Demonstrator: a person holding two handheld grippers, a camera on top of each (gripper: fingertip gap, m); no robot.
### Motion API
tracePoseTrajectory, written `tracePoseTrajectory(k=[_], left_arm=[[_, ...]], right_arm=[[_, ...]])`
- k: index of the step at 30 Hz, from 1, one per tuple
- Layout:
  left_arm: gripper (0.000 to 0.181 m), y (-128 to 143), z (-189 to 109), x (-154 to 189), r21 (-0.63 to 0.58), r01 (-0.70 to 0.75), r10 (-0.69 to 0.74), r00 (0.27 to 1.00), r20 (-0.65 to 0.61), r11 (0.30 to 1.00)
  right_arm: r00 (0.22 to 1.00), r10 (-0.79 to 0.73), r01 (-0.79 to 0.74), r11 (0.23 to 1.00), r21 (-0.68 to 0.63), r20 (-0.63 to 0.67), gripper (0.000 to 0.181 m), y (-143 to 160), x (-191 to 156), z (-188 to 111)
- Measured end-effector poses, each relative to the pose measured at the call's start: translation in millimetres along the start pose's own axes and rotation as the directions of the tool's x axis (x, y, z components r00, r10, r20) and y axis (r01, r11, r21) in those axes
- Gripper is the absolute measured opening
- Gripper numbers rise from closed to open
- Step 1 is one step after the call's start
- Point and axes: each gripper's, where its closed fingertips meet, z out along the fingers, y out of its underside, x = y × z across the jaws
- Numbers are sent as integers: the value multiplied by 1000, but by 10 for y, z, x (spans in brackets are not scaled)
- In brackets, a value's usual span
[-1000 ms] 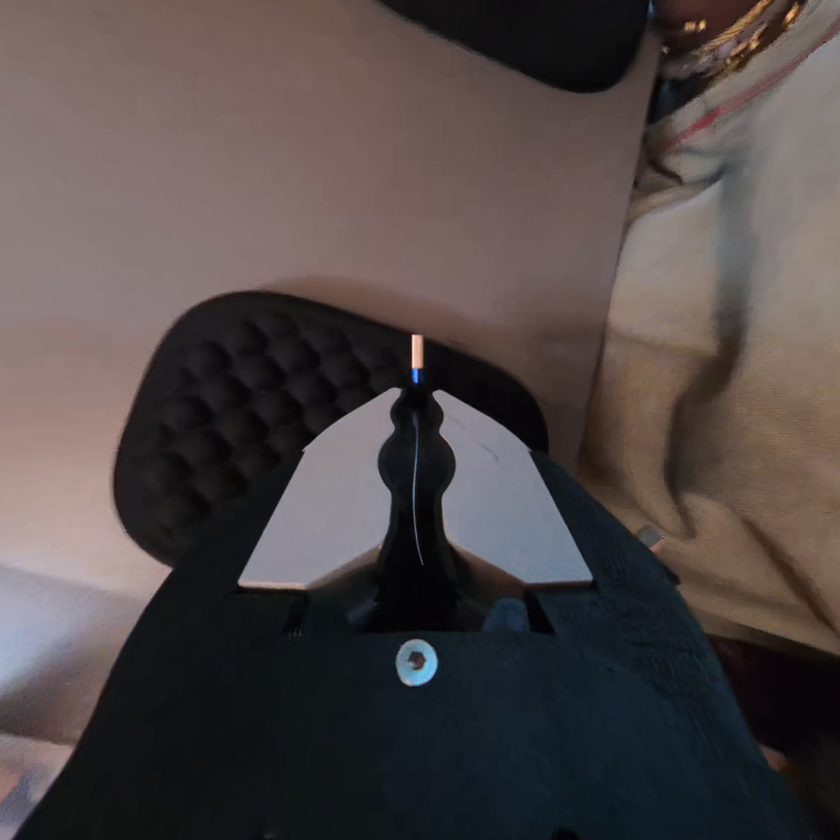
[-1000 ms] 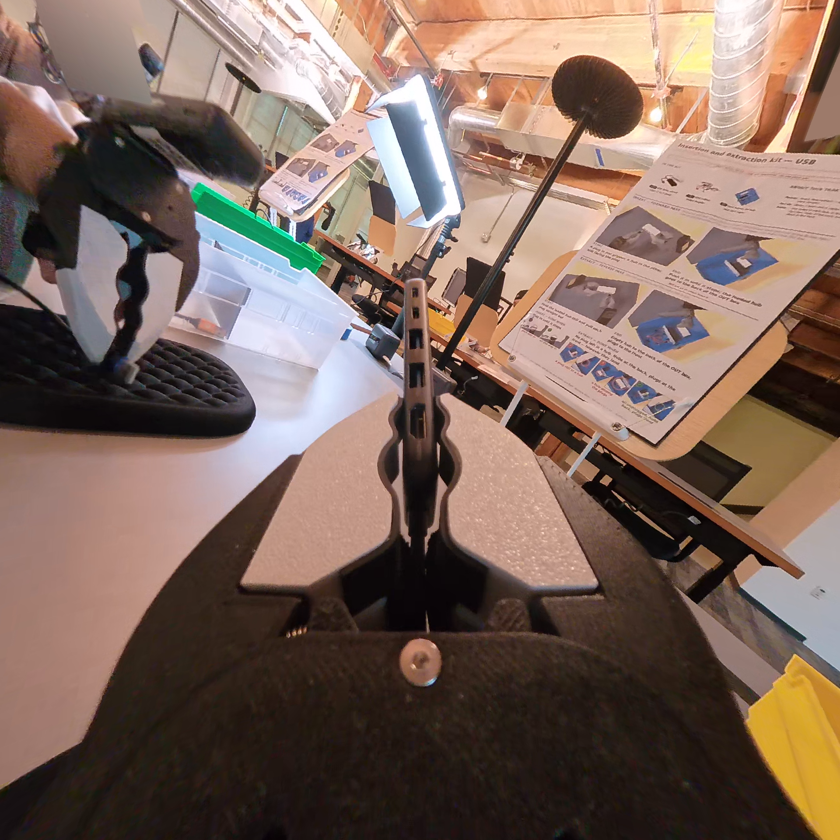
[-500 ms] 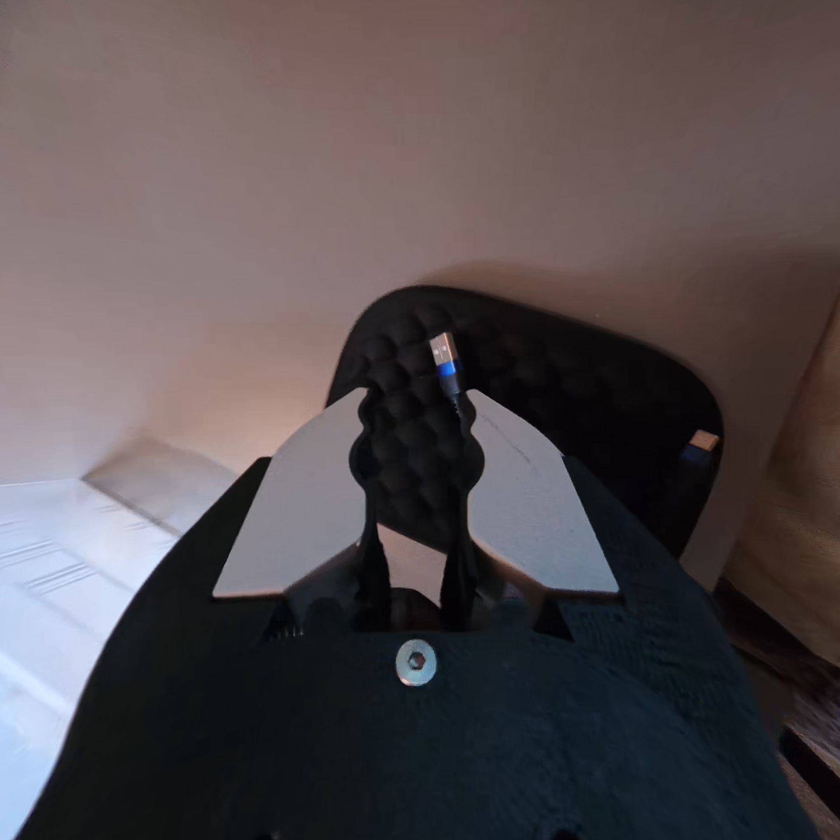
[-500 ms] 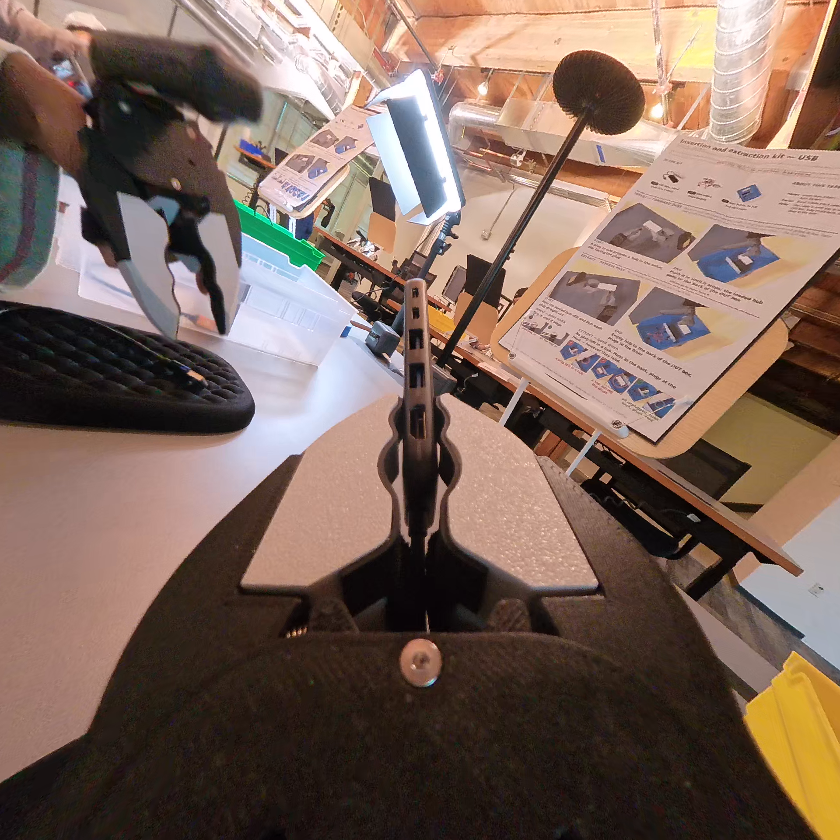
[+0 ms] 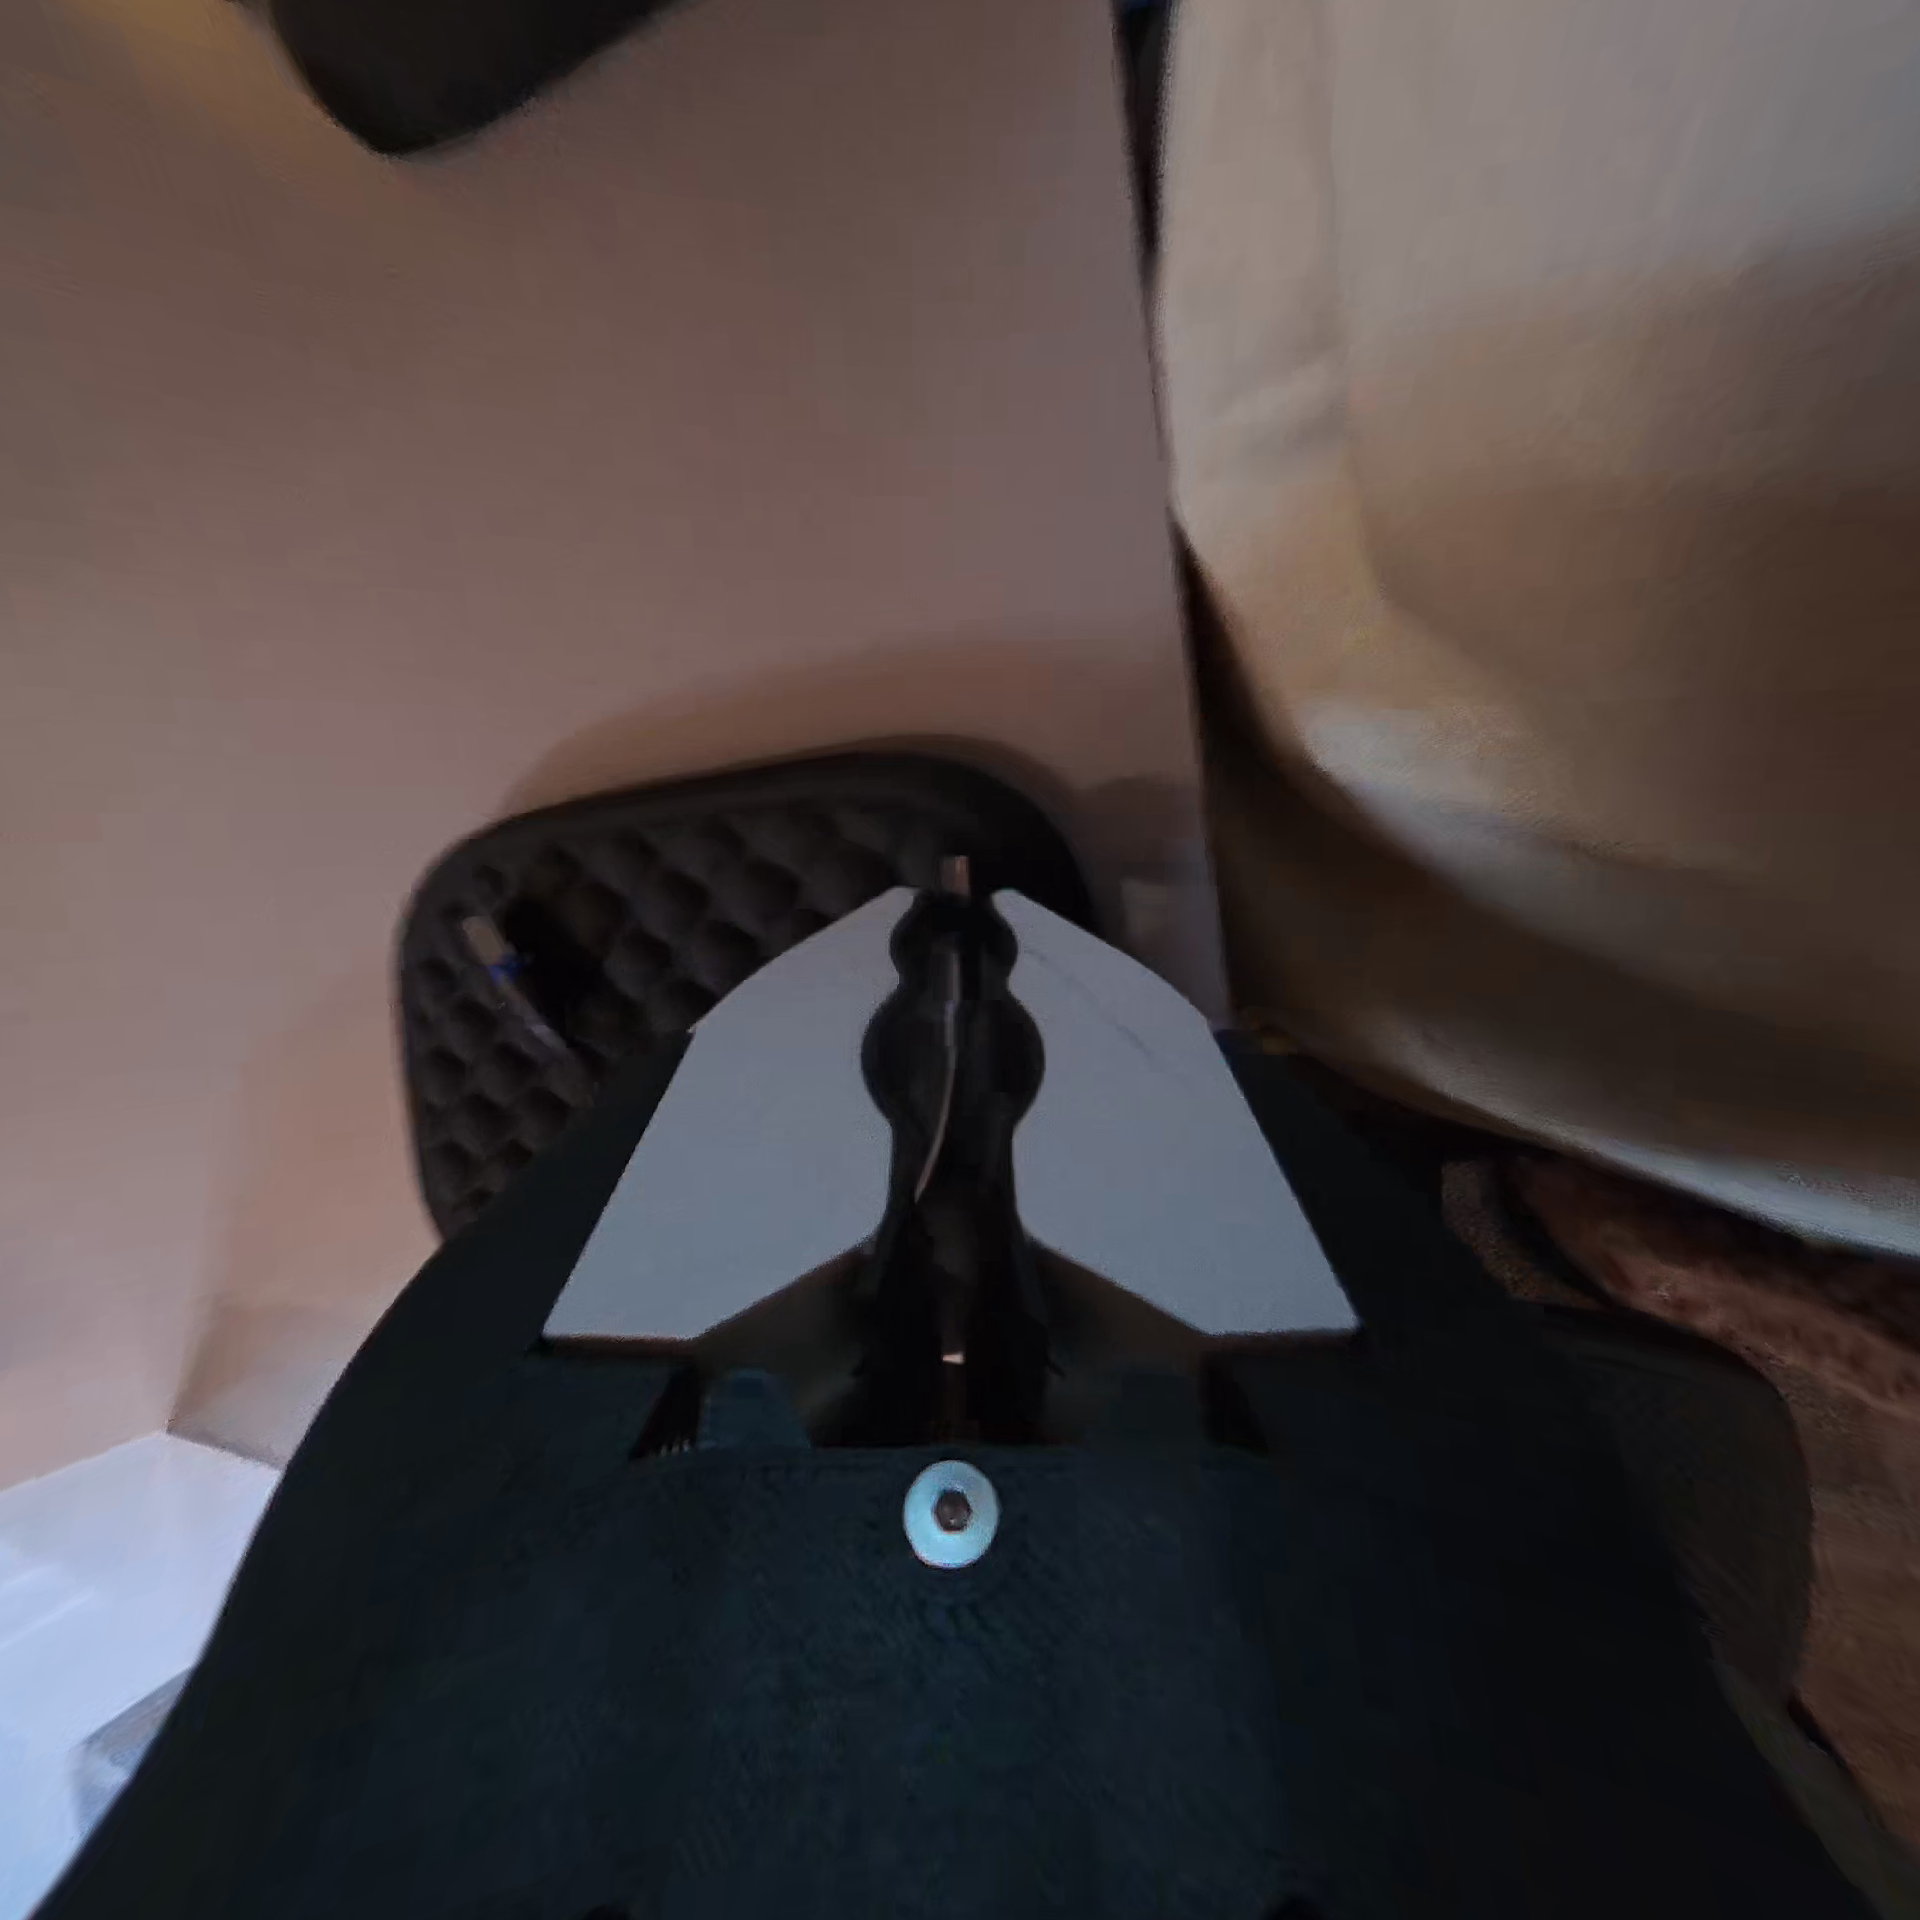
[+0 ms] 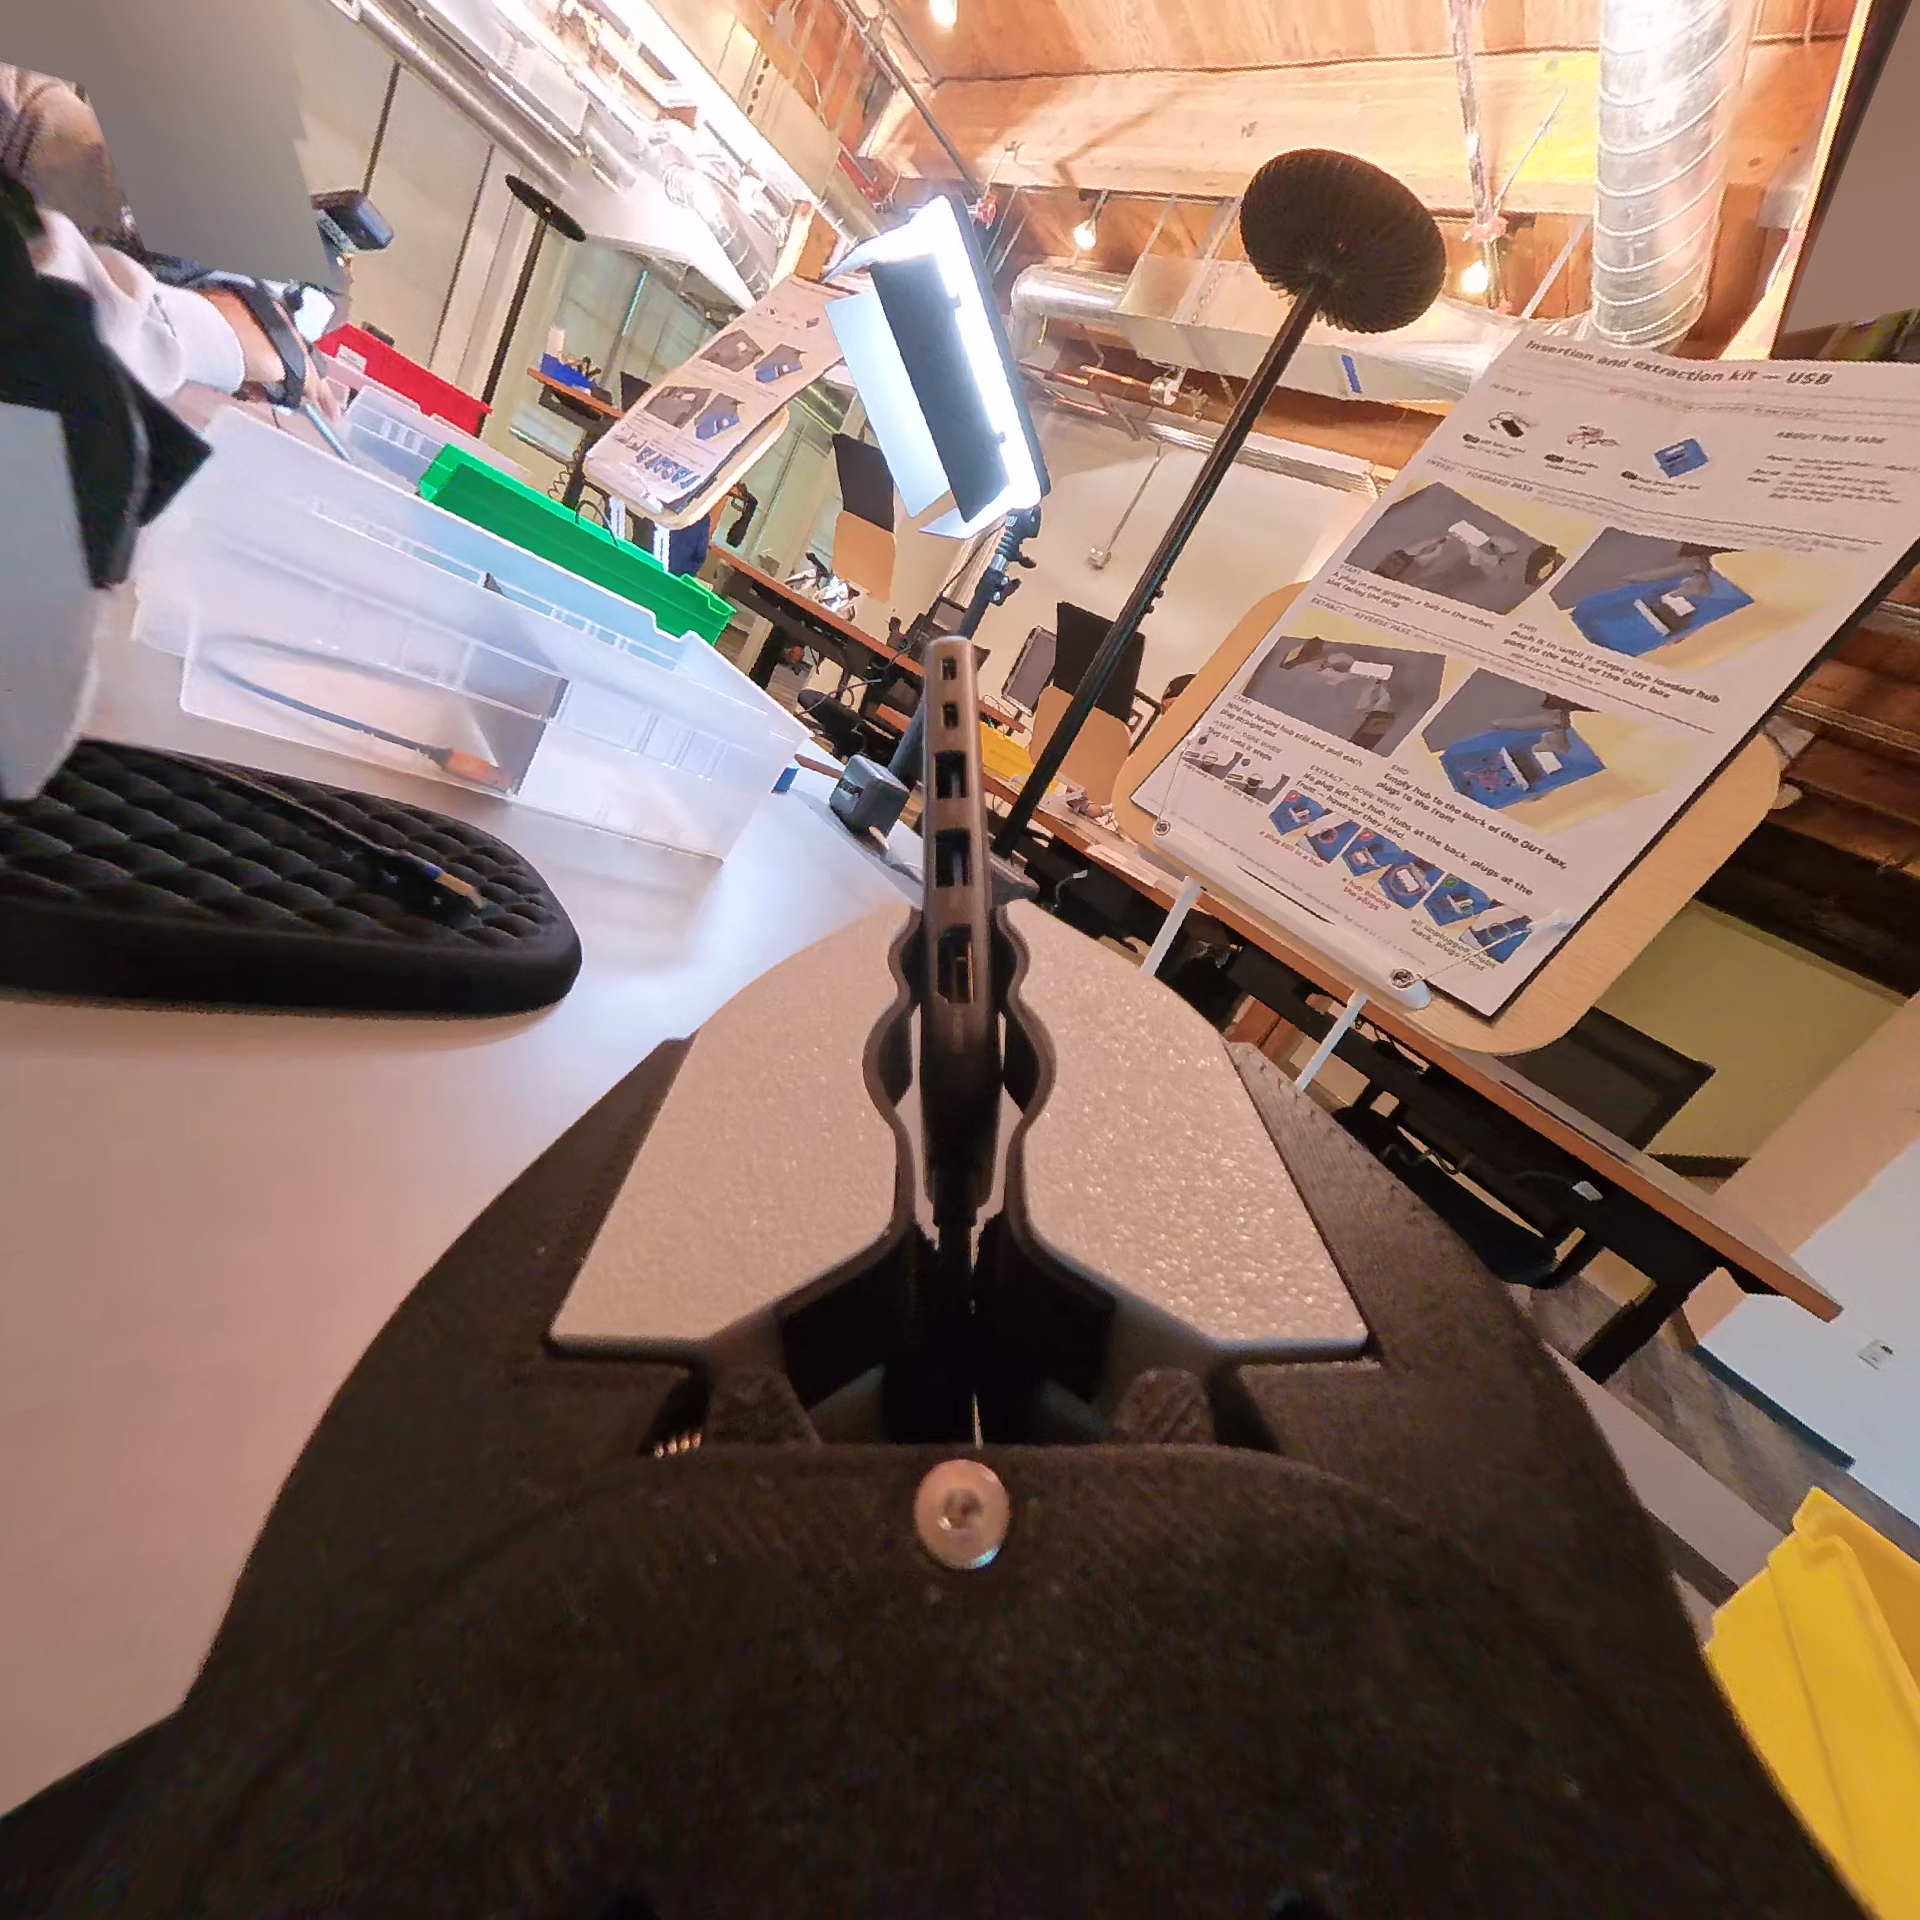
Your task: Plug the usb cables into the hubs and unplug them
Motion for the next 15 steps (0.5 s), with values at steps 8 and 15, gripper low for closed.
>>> tracePoseTrajectory(k=[8,15], left_arm=[[7,-390,-724,-924,579,436,-577,813,76,689],[7,301,-949,-1107,656,747,-915,333,-227,109]], right_arm=[[1000,18,-18,1000,16,-14,11,-17,41,-27],[1000,16,-16,1000,7,-9,11,-2,29,-16]])
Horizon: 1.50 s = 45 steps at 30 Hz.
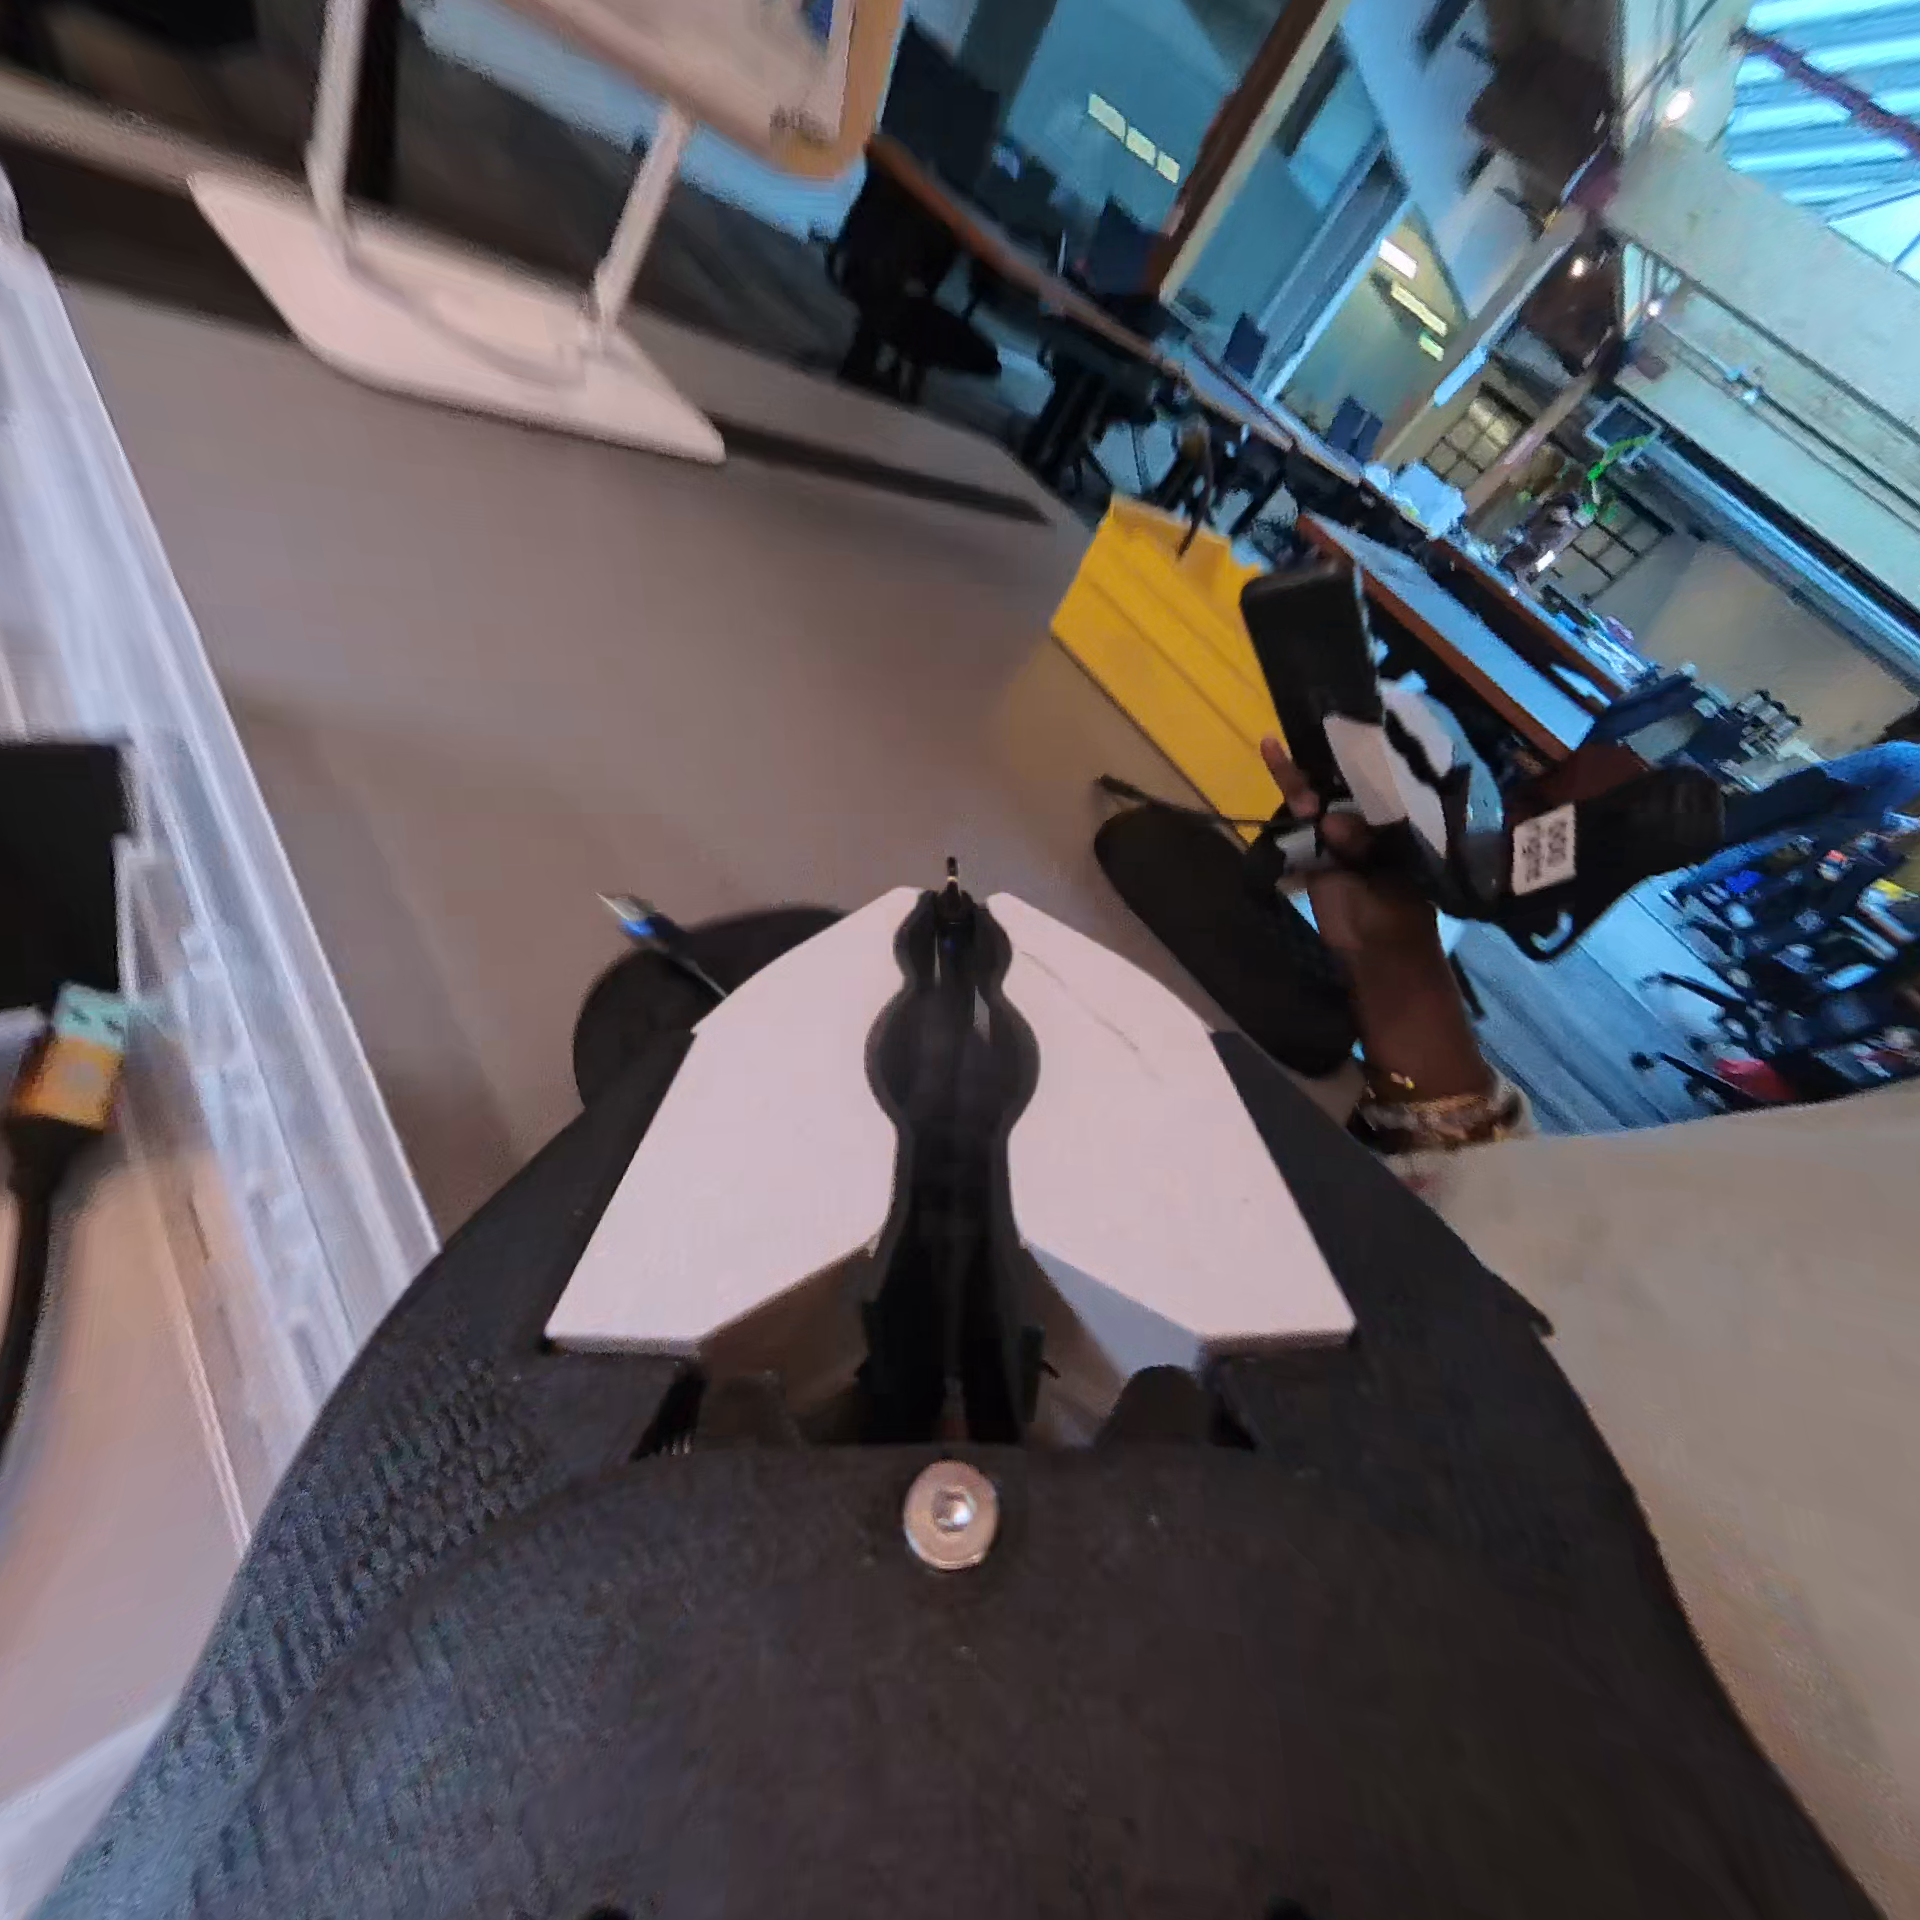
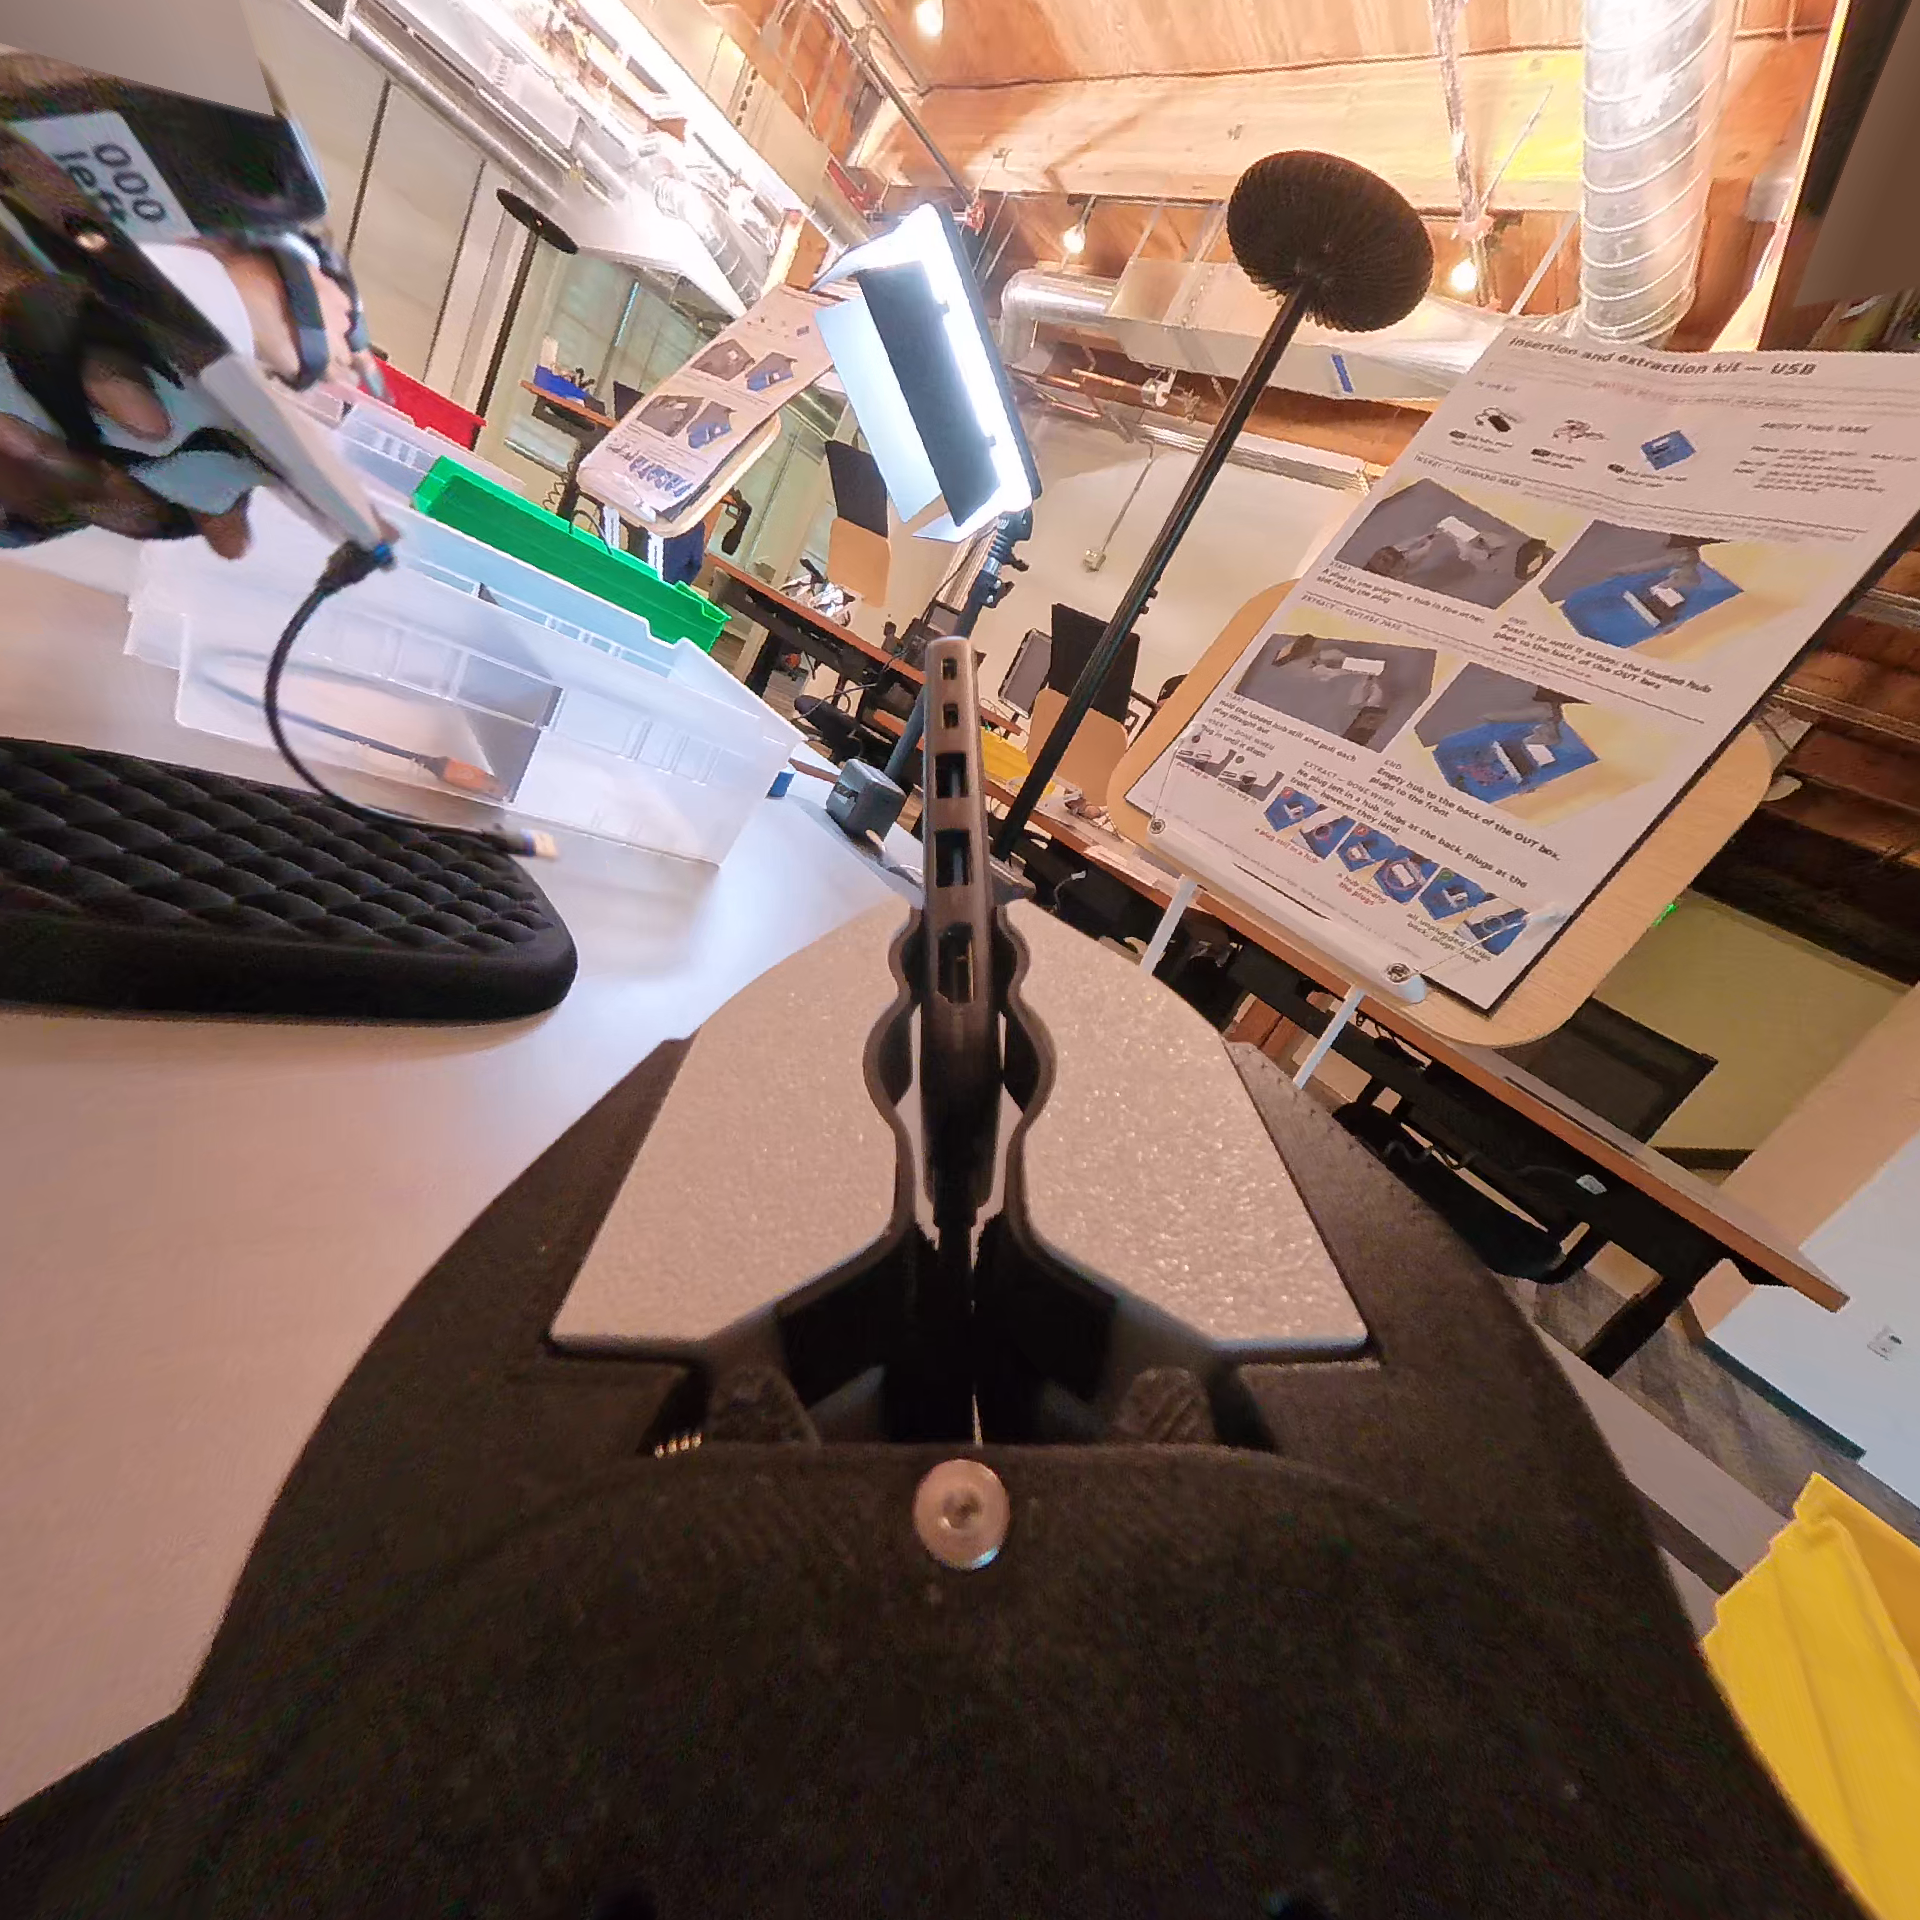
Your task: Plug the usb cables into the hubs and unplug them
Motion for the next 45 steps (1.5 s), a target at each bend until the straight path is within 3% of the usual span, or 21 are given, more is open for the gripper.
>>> tracePoseTrajectory(k=[4,8,10,13,16,19,20,24,28,30,33,36,39,41,43,45], left_arm=[[18,290,3,156,-209,60,-91,986,-143,976],[10,214,-63,62,-187,-28,15,998,-66,982],[13,280,-93,16,-249,-77,76,997,-13,966],[27,320,-91,-133,-348,-248,317,935,157,904],[30,468,5,-184,-523,-433,595,781,189,734],[30,577,106,-379,-701,-563,851,511,121,438],[30,602,182,-390,-707,-586,868,491,77,395],[29,522,494,-394,-650,-654,845,534,-33,388],[29,610,609,-548,-722,-664,854,476,-209,193],[27,666,664,-582,-733,-663,838,478,-262,149],[4,712,722,-562,-705,-707,830,423,-365,51],[3,670,764,-390,-546,-824,824,202,-530,-149],[3,616,818,-39,-226,-901,754,-149,-639,-370],[3,575,808,100,-77,-859,671,-336,-661,-506],[3,490,771,155,5,-796,582,-446,-679,-605],[3,357,714,190,44,-747,512,-497,-701,-664]], right_arm=[[1000,-5,5,1000,-11,2,11,18,-9,7],[1000,-4,4,1000,-17,5,11,30,-14,15],[1000,-5,5,1000,-21,8,11,37,-19,20],[1000,-8,9,1000,-26,13,11,45,-32,26],[1000,-16,17,999,-32,17,11,52,-45,33],[1000,-21,22,999,-35,21,11,53,-55,35],[1000,-21,21,999,-33,22,11,48,-57,34],[1000,-26,27,999,-21,15,11,22,-45,14],[1000,-16,16,1000,-4,1,11,-6,-7,-12],[1000,-12,12,1000,3,-4,11,-16,6,-21],[1000,-8,8,1000,10,-5,11,-26,11,-24],[1000,-9,9,1000,12,-3,11,-32,6,-25],[1000,-9,9,1000,18,-3,11,-45,3,-27],[1000,-11,11,1000,19,-5,11,-48,3,-28],[1000,-10,10,1000,20,-6,11,-50,6,-29],[1000,-8,9,1000,21,-7,11,-51,6,-27]])
